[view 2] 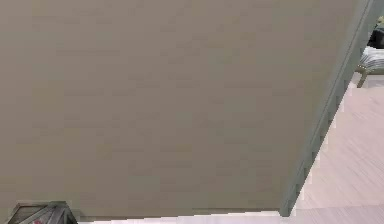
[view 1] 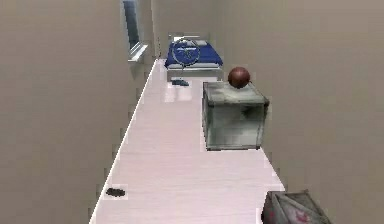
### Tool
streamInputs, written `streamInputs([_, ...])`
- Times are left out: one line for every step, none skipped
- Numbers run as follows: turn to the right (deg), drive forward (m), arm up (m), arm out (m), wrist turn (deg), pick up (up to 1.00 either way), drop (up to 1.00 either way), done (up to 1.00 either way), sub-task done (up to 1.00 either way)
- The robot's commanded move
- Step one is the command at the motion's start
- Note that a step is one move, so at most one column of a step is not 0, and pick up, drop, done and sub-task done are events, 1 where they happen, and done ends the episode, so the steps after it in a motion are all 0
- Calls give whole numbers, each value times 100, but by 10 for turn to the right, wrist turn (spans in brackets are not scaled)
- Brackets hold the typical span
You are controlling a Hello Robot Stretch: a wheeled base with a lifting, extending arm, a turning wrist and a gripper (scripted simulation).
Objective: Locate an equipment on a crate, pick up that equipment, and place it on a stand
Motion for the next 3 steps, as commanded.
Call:
streamInputs([0,20,0,0,0,0,0,0,0])
streamInputs([60,0,0,0,0,0,0,0,0])
streamInputs([0,75,0,0,0,0,0,0,0])
